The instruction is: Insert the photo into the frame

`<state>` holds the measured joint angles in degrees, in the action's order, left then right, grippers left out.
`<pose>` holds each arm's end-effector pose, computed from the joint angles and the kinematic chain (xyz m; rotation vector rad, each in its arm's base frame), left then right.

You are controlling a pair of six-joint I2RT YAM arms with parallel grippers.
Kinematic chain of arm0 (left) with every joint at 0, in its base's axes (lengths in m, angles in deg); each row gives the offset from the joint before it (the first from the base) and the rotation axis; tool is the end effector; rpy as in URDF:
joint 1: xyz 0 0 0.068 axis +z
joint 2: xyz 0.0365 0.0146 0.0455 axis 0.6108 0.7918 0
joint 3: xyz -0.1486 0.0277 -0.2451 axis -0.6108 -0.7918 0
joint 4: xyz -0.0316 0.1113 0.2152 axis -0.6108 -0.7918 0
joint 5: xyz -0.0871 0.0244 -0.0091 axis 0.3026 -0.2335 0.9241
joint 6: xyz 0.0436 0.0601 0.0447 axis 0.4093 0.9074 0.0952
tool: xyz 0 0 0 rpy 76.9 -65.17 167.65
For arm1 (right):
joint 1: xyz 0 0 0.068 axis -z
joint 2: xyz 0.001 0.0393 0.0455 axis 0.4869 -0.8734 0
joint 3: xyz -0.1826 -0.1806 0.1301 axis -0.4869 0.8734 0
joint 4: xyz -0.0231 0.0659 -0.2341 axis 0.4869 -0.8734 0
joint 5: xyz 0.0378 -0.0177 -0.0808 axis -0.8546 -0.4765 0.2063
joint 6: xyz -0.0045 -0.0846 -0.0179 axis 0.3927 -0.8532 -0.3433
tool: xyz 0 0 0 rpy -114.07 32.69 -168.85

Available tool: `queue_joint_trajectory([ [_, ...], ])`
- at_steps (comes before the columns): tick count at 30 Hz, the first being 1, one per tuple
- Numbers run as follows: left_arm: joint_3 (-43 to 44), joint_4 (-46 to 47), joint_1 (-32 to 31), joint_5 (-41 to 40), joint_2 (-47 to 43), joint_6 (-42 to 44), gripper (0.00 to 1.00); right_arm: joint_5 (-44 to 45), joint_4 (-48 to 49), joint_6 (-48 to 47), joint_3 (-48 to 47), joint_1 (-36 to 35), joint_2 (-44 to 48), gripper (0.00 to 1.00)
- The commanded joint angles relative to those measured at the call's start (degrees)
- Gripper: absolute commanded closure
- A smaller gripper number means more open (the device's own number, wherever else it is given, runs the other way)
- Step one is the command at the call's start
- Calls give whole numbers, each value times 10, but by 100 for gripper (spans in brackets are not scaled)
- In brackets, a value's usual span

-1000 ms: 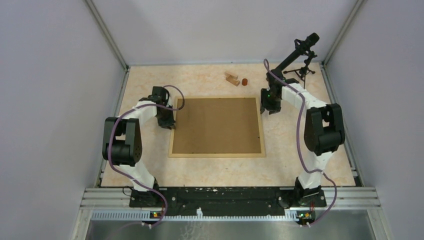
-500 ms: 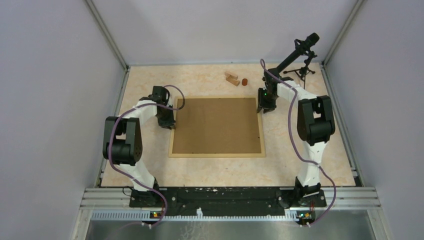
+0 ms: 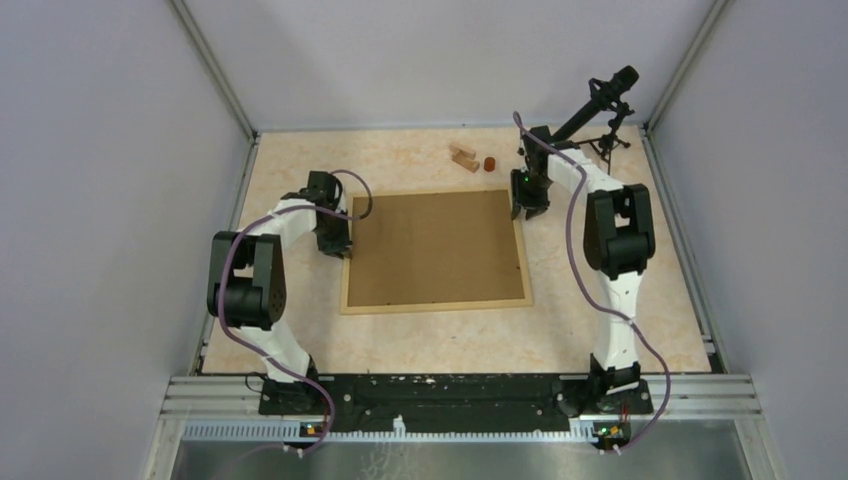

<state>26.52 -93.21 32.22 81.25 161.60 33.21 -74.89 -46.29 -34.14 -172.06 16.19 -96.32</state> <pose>0.3354 -0.0395 0.1599 -0.1596 2.8136 -0.2139 0.4386 0.1082 0.1558 -0.0034 2.8564 0.2331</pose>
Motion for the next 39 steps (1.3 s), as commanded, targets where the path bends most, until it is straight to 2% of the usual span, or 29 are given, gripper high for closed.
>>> queue_joint_trajectory([
  [1,-6,-5,-12,-27,37,13,100,52,-16,-40,-46,-7,-66,59],
  [3,-6,-4,-15,-27,39,15,100,53,-23,-47,-57,-18,-76,56],
  [7,-6,-3,-16,-29,42,18,100,109,-68,-76,-114,-51,-119,47],
  [12,-6,-3,-17,-31,39,17,100,175,-117,-108,-197,-92,-179,44],
  [15,-6,-3,-17,-28,39,16,100,196,-151,-95,-255,-115,-219,43],
  [19,-6,-1,-18,-25,38,15,100,246,-207,-89,-357,-159,-298,36],
  [23,-7,-1,-20,-24,35,16,100,250,-245,-83,-449,-186,-359,31],
  [25,-7,-1,-21,-27,32,16,100,258,-269,-76,-482,-189,-363,31],
  [27,-4,-1,-20,-31,25,12,100,241,-281,-65,-484,-185,-323,29],
  [28,-4,-2,-20,-34,15,11,95,228,-272,-59,-462,-181,-282,28],
  [29,-2,-6,-20,-37,5,8,86,211,-249,-57,-427,-176,-234,27],
  [32,-2,-23,-20,-42,-45,-10,50,149,-166,-37,-290,-149,-74,25],
  [33,-4,-30,-21,-46,-65,-19,33,137,-138,-23,-241,-137,-29,25],
  [34,-5,-40,-22,-51,-84,-29,22,132,-109,-7,-196,-128,11,26],
  [36,-9,-61,-32,-72,-124,-46,6,135,-55,28,-94,-109,89,28],
  [37,-13,-74,-38,-68,-144,-57,2,132,-32,43,-35,-101,111,30],
  [39,-31,-91,-48,-11,-181,-89,1,101,1,67,34,-81,136,35],
])
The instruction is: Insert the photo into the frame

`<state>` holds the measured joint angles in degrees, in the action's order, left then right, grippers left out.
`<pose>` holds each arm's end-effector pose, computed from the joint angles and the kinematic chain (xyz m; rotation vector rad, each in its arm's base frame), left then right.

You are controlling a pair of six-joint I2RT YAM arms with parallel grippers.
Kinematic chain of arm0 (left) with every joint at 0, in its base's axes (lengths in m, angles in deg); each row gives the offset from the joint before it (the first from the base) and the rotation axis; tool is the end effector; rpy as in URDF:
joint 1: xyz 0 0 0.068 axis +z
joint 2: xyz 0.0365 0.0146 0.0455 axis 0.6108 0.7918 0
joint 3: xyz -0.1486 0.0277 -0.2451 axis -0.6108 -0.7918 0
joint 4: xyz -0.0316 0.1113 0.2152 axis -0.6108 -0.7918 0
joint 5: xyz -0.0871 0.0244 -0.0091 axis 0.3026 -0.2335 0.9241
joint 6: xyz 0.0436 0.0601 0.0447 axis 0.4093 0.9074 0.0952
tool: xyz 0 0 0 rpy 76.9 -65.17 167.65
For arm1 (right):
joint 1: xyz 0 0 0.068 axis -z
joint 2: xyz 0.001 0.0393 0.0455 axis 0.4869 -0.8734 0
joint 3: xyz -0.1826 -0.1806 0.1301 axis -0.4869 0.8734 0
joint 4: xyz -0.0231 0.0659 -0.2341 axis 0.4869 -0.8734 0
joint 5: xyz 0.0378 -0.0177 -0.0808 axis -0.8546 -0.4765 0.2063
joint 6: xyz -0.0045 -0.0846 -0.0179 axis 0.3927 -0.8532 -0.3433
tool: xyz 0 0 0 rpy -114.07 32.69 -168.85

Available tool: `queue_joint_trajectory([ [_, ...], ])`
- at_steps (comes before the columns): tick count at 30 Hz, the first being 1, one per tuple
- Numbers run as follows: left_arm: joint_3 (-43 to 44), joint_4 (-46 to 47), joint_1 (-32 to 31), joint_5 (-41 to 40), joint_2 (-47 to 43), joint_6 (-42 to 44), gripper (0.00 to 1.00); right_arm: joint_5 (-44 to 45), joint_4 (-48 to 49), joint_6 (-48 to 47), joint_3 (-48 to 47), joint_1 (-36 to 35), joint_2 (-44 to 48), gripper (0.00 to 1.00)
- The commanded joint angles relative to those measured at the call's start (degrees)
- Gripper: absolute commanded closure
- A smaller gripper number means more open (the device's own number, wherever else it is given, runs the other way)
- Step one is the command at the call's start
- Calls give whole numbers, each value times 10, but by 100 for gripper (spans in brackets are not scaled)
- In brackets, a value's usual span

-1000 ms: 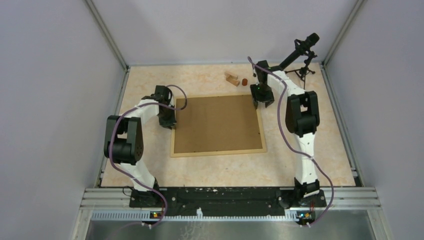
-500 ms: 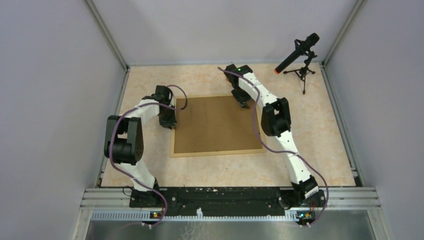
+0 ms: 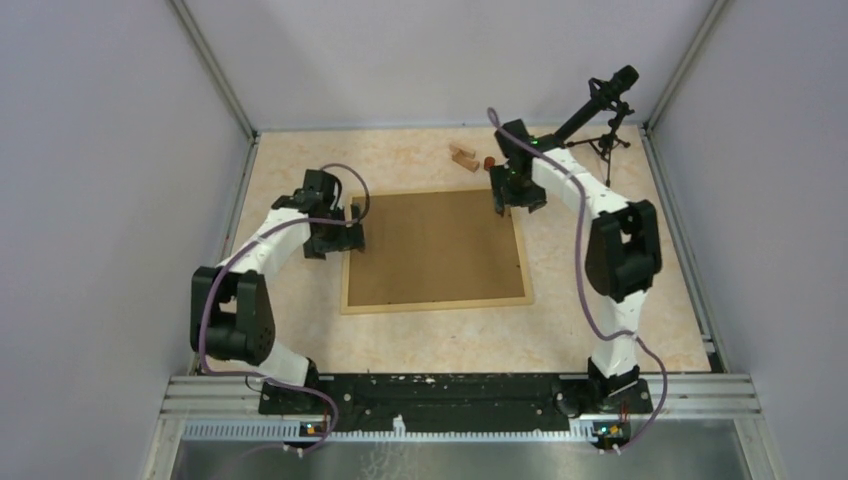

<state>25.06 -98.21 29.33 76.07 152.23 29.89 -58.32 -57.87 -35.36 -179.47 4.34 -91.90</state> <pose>0.3060 -0.0454 0.1976 -0.1876 2.7564 -0.1265 0.4041 0.1703 0.2165 -0.2576 2.7724 -0.1183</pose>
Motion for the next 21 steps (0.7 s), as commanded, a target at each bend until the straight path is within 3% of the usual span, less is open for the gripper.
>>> queue_joint_trajectory([
  [1,-31,-43,-23,88,-103,-76,1,-81,124,86,132,46,97,39],
  [3,-72,-38,-37,201,-130,-135,1,-81,132,92,165,50,98,45],
  [5,-106,-24,-72,249,-155,-196,1,-75,144,89,190,50,97,50],
  [9,-114,-50,-144,245,-163,-342,1,-86,168,80,213,50,76,55],
  [14,-166,-3,-203,242,-176,-506,6,-92,194,83,237,51,59,57],
  [16,-206,34,-206,268,-164,-556,12,-80,201,89,255,51,59,69],
  [19,-226,86,-213,276,-127,-588,12,-47,224,97,298,51,72,78],
  [21,-223,84,-214,259,-93,-594,12,-34,241,101,329,51,80,90],
])
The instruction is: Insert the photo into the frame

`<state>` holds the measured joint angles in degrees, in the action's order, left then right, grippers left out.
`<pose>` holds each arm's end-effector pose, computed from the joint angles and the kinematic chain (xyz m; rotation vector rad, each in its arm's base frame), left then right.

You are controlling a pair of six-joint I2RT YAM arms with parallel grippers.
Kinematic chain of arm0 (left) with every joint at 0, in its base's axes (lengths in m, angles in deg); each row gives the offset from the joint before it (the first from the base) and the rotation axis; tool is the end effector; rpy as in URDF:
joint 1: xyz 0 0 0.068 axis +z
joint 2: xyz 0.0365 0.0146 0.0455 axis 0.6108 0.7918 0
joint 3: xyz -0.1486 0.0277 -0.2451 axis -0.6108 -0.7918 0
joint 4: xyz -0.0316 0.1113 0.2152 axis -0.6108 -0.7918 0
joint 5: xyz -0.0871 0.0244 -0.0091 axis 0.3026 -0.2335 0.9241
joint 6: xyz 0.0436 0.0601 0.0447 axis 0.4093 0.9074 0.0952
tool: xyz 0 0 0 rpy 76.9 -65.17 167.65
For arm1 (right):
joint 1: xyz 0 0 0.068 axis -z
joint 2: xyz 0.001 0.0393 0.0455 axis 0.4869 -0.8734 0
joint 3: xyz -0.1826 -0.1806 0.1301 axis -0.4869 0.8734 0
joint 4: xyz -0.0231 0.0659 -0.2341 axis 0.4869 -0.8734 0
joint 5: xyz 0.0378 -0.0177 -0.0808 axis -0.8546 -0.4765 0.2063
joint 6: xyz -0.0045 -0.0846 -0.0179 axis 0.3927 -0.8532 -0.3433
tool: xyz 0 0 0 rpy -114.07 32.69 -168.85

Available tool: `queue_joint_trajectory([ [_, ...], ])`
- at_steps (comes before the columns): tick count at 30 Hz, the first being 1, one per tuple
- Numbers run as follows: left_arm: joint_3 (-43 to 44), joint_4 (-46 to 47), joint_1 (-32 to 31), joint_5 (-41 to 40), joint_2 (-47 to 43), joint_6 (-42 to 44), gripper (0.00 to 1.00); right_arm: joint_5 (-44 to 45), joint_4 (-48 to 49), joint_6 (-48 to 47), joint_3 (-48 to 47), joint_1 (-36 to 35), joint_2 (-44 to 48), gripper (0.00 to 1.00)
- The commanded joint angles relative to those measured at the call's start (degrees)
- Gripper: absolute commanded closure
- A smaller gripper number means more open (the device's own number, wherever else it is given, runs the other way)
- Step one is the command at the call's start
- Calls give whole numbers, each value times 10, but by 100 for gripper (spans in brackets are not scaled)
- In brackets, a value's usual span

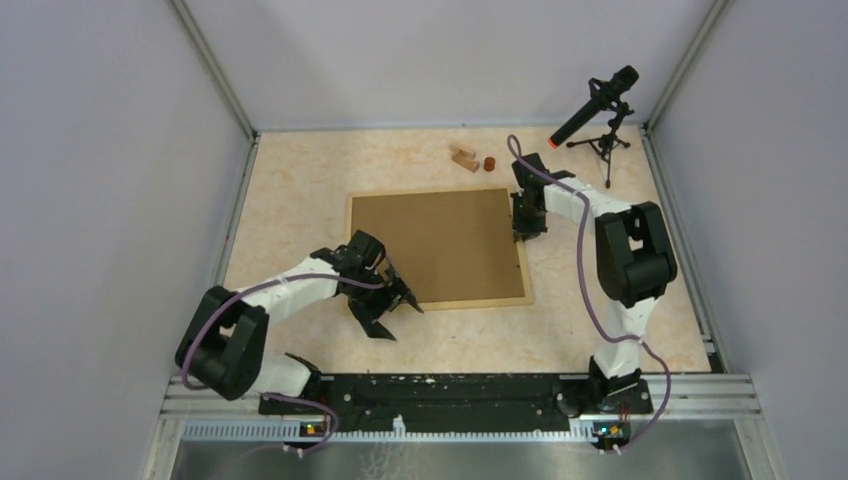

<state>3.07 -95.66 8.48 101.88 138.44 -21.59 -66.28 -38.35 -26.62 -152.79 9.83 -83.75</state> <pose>0.1720 -0.1350 0.1615 0.8607 -2.7604 0.7617 0.3731 0.1261 0.1586 0.0586 2.8132 0.0876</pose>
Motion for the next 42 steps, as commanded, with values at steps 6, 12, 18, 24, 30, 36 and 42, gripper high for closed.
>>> queue_joint_trajectory([
  [6,-31,70,34,-74,102,-110,25,13,115,59,207,-9,92,100],
  [12,-27,62,145,-167,89,-66,30,-55,167,121,351,-122,214,100],
  [18,42,76,237,-203,138,53,16,-176,207,131,417,-246,293,91],
  [24,88,43,249,-203,144,149,5,-63,79,21,246,-203,362,47],
  [30,31,49,217,-143,50,125,1,-128,118,-24,86,-24,222,20],
  [36,43,143,197,-9,103,139,10,-160,132,-43,-74,14,24,12],
  [42,49,159,187,-42,146,122,16,-141,143,-45,-81,16,-48,19],
])
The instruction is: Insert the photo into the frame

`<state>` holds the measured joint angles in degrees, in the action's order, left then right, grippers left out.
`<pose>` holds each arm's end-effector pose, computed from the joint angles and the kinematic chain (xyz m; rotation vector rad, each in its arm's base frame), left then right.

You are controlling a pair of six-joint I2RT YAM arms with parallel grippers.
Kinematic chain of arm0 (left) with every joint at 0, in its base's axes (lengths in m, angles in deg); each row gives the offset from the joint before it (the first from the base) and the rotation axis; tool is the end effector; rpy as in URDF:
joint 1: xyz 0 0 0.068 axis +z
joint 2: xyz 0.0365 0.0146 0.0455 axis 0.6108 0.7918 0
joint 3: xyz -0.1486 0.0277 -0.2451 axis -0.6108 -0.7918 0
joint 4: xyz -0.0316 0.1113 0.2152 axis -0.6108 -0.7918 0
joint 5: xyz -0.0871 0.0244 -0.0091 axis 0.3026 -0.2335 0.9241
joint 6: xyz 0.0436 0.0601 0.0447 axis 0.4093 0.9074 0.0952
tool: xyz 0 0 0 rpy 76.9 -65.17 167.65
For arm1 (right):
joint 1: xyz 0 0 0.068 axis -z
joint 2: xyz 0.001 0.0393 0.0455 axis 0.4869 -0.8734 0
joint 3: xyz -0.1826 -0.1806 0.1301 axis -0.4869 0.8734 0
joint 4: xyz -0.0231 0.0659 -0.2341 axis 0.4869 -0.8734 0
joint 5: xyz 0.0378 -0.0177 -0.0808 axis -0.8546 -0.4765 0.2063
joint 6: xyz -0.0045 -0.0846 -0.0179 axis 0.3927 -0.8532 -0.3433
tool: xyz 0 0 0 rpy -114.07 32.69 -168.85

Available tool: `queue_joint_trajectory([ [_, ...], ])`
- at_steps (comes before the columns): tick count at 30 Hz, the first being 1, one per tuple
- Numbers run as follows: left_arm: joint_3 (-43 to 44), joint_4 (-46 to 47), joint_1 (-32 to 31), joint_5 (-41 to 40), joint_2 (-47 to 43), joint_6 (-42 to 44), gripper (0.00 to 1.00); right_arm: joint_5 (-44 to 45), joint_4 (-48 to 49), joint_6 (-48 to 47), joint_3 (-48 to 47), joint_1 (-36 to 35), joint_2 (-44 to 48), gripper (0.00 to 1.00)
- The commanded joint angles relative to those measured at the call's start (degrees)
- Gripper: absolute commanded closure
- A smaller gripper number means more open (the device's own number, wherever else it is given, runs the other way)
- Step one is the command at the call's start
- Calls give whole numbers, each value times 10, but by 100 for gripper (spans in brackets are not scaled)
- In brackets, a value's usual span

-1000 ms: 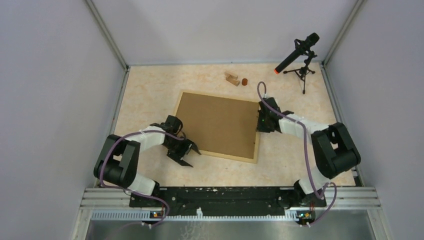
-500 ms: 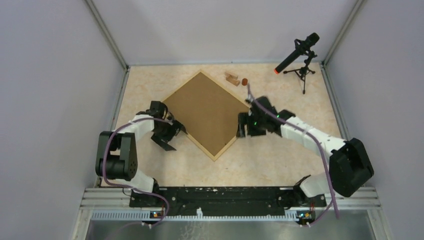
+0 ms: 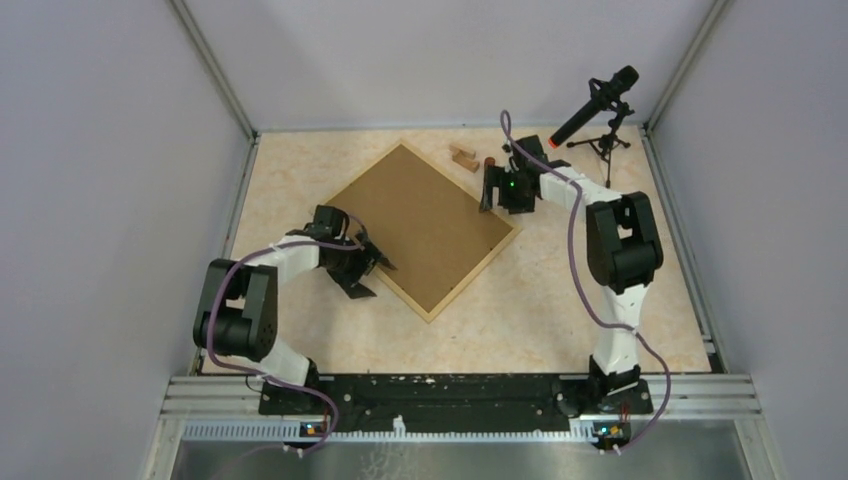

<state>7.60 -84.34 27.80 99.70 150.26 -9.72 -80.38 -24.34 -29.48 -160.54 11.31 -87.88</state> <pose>0.2609 -0.0771 0.1436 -1.0494 2.7674 -0.8215 0.4302 0.1535 0.1871 -0.0695 2.5519 0.4920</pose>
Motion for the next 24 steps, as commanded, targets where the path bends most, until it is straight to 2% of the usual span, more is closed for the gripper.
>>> queue_joint_trajectory([
  [1,8,46,-6,-23,39,10,17,5,6,-16,11,1,-5,24],
  [5,47,37,-11,-33,79,61,20,16,20,-17,98,-1,40,46],
  [7,72,24,-12,-65,92,91,24,11,34,-8,158,-9,78,56],
  [10,96,15,-12,-94,112,135,28,-11,49,19,258,-40,154,61],
  [12,118,7,-12,-98,130,169,28,-30,55,49,323,-69,212,61],
  [14,129,7,-12,-69,141,214,28,-55,63,84,372,-82,273,60],
  [16,116,24,-11,-58,131,243,29,-74,65,116,406,-83,329,54],
  [19,108,13,-9,-72,114,275,32,-38,4,107,393,-81,371,42],
  [21,111,5,-9,-87,109,293,35,12,-45,81,364,-68,372,40],
  [24,119,-11,-9,-113,110,313,37,2,-91,46,326,-24,336,42],
])
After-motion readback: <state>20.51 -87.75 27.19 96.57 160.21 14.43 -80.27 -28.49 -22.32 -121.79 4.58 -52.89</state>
